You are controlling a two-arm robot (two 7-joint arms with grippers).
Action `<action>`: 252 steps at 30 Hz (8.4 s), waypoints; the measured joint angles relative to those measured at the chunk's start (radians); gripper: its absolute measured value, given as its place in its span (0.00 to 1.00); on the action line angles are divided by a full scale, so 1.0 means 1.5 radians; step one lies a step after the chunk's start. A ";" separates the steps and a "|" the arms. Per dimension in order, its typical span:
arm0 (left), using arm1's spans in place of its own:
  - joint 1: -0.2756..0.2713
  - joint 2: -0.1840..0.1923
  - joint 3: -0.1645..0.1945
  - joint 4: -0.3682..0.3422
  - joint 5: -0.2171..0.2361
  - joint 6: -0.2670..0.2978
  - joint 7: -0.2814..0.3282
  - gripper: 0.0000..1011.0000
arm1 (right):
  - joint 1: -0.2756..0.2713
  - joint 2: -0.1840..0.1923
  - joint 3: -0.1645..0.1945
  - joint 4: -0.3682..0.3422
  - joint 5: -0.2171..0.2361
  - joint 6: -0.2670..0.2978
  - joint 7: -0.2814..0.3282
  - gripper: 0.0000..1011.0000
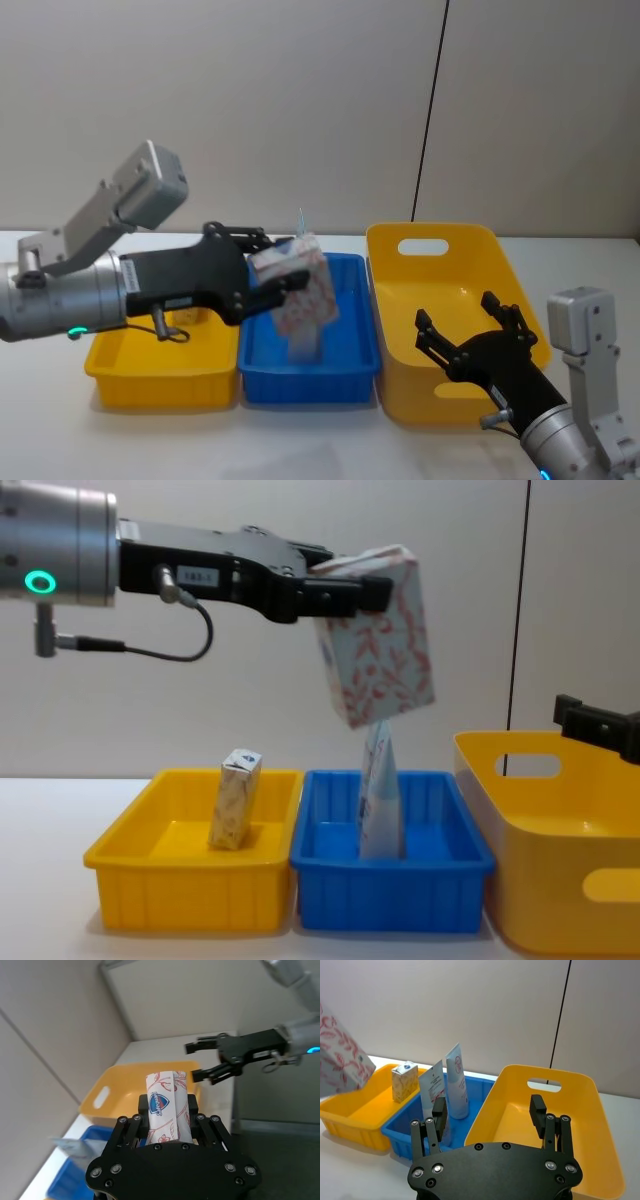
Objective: Bimanual collaborative sorting of washing and personal care products
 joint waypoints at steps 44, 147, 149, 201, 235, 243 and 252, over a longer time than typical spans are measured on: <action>0.091 0.079 0.028 -0.053 -0.065 -0.028 -0.055 0.38 | 0.000 0.000 0.000 0.000 0.000 0.000 0.000 0.99; 0.101 0.093 0.027 -0.066 -0.069 -0.034 -0.051 0.38 | 0.420 0.077 -0.193 0.481 0.263 -0.110 0.945 0.99; 0.101 0.093 0.027 -0.066 -0.069 -0.034 -0.051 0.38 | 0.437 0.068 -0.204 0.507 0.261 -0.119 0.970 0.99; 0.101 0.093 0.027 -0.066 -0.069 -0.034 -0.051 0.38 | 0.584 -0.033 -0.276 0.738 0.255 -0.231 1.102 0.99; 0.101 0.093 0.027 -0.066 -0.069 -0.034 -0.051 0.38 | 0.609 -0.073 -0.301 0.788 0.254 -0.260 1.080 0.99; 0.101 0.093 0.027 -0.066 -0.069 -0.034 -0.051 0.38 | 0.609 -0.080 -0.307 0.788 0.254 -0.268 1.071 0.80; 0.101 0.093 0.027 -0.066 -0.069 -0.034 -0.051 0.38 | 0.607 -0.081 -0.313 0.784 0.254 -0.271 1.062 0.50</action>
